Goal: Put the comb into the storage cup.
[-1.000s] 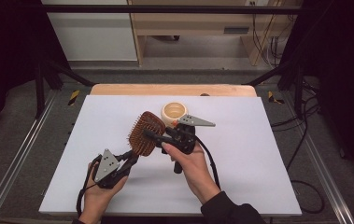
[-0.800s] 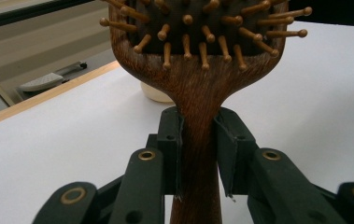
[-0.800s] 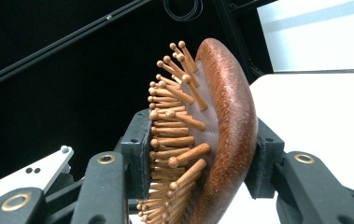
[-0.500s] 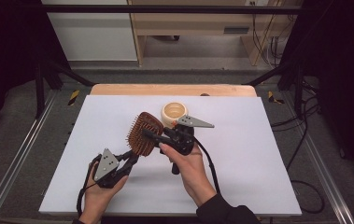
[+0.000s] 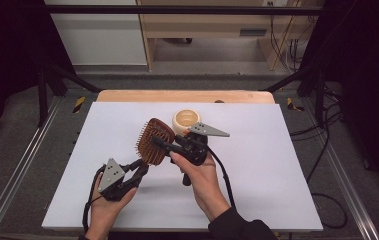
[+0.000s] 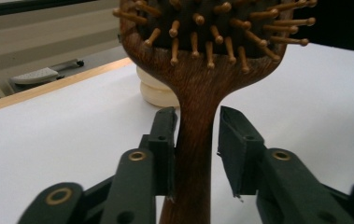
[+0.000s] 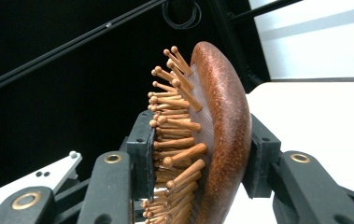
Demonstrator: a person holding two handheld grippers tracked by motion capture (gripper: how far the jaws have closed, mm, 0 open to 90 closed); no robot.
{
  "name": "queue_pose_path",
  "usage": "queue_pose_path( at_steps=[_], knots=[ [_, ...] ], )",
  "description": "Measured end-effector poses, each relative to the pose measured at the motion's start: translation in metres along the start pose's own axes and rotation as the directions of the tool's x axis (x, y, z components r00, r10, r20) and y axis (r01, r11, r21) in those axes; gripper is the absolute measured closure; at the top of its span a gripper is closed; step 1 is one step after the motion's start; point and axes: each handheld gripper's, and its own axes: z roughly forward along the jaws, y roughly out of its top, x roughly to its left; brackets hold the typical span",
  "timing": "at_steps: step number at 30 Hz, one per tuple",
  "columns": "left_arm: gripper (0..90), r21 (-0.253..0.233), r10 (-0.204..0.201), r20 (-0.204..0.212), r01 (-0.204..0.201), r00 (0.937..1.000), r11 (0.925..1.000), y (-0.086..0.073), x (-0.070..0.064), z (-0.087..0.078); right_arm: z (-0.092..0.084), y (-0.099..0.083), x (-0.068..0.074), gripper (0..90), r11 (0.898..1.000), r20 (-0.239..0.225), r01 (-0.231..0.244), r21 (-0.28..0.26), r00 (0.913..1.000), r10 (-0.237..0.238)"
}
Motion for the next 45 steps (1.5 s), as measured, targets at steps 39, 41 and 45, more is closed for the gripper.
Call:
queue_pose_path(
  at_steps=[39, 41, 45],
  knots=[
    [3.7, -0.059, -0.175, -0.237, 0.165, 0.9556, 0.9845, -0.034, 0.054, -0.046, -0.004, 0.086, -0.043, 54.0, 0.993, 0.154, -0.017, -0.117, 0.9874, 0.035],
    [3.6, -0.061, -0.177, -0.241, 0.168, 0.9542, 0.9840, -0.034, 0.056, -0.046, -0.002, 0.092, -0.045, 54.0, 0.993, 0.169, -0.010, -0.117, 0.9852, 0.030],
    [3.6, -0.053, -0.174, -0.243, 0.166, 0.9542, 0.9847, -0.035, 0.057, -0.045, 0.001, 0.099, -0.047, 54.0, 0.993, 0.184, -0.002, -0.115, 0.9826, 0.023]
  ],
)
